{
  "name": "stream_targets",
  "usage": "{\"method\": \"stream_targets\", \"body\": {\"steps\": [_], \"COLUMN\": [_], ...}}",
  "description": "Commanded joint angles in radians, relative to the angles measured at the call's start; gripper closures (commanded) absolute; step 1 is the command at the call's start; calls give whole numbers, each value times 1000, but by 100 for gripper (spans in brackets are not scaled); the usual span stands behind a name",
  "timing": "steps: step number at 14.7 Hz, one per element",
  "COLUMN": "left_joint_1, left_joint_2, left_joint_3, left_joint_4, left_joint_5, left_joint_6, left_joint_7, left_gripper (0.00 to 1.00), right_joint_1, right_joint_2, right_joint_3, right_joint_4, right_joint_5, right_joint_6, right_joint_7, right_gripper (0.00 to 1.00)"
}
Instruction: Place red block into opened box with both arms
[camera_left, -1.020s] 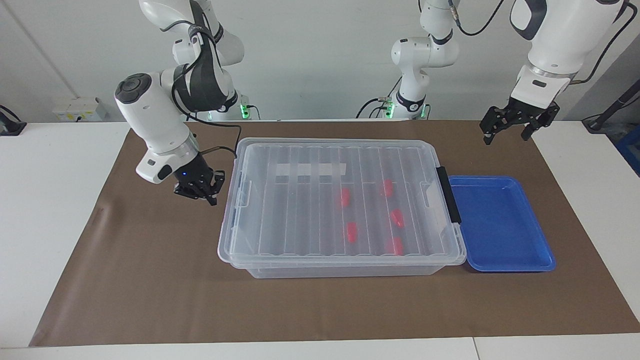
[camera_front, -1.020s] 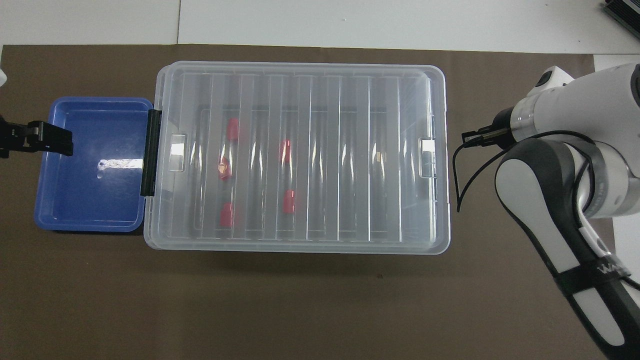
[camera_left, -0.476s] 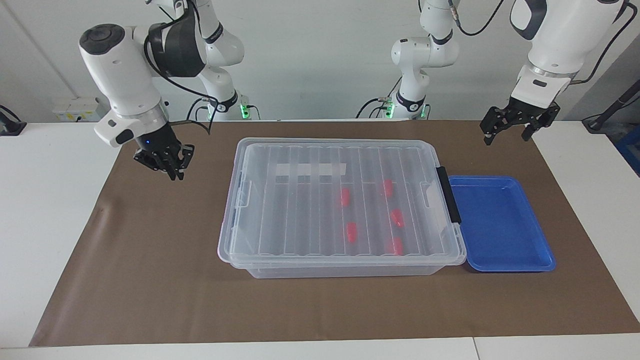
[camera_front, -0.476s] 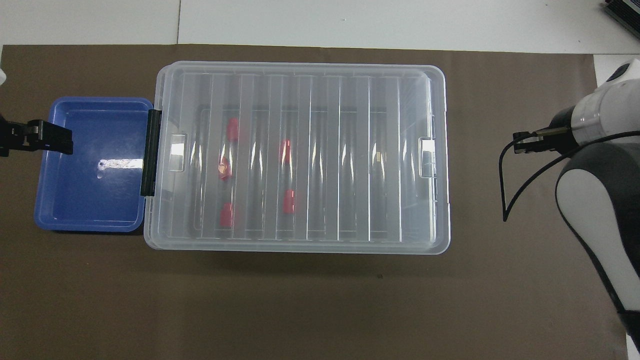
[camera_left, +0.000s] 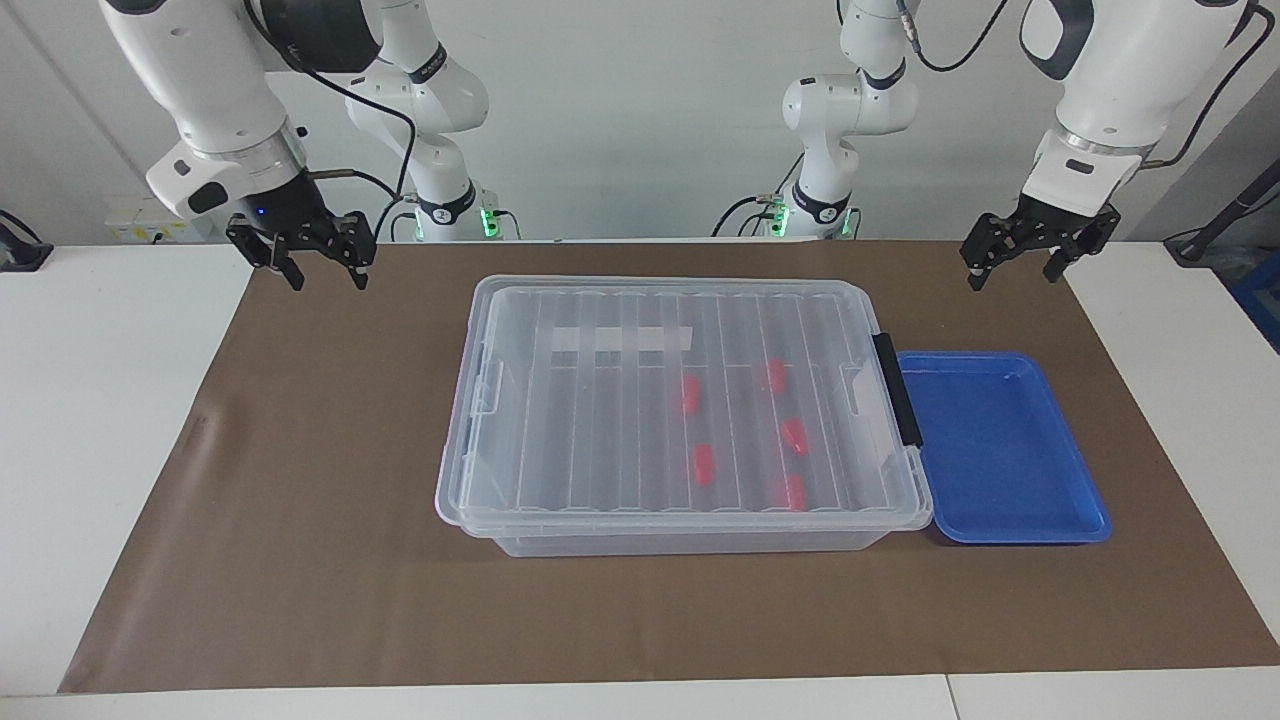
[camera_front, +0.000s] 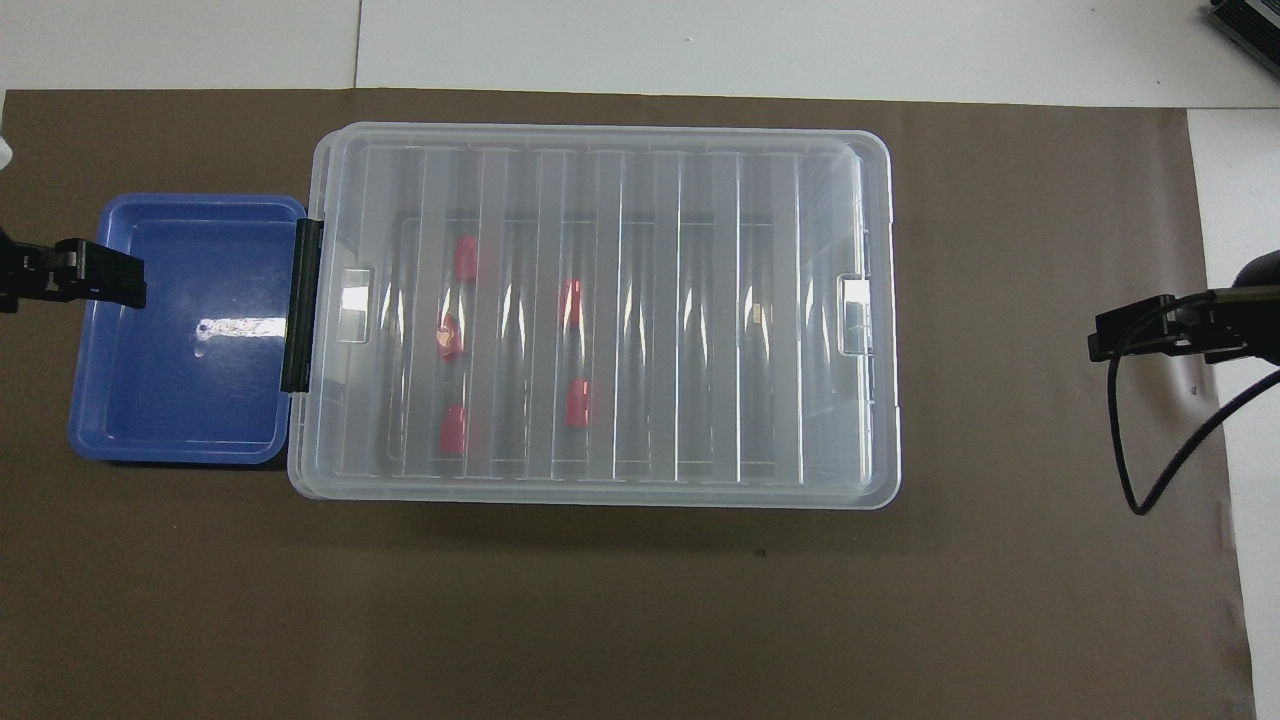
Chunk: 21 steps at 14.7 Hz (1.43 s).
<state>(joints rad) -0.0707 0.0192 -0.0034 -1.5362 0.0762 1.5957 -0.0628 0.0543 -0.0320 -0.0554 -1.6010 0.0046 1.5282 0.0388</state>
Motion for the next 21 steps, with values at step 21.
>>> {"method": "stream_targets", "body": {"steps": [21], "left_joint_1": [-14], "left_joint_2": [-27], "left_joint_3": [7], "left_joint_4": [-33], "left_joint_5": [-12], "left_joint_6": [41], "left_joint_7": [9], "left_gripper": [0], "right_joint_1": [-5], "right_joint_2": [9], "right_joint_3": [6], "right_joint_4": [13], "right_joint_5": [-41], "right_joint_6": [-20], "right_joint_7": [21], "right_gripper": [0]}}
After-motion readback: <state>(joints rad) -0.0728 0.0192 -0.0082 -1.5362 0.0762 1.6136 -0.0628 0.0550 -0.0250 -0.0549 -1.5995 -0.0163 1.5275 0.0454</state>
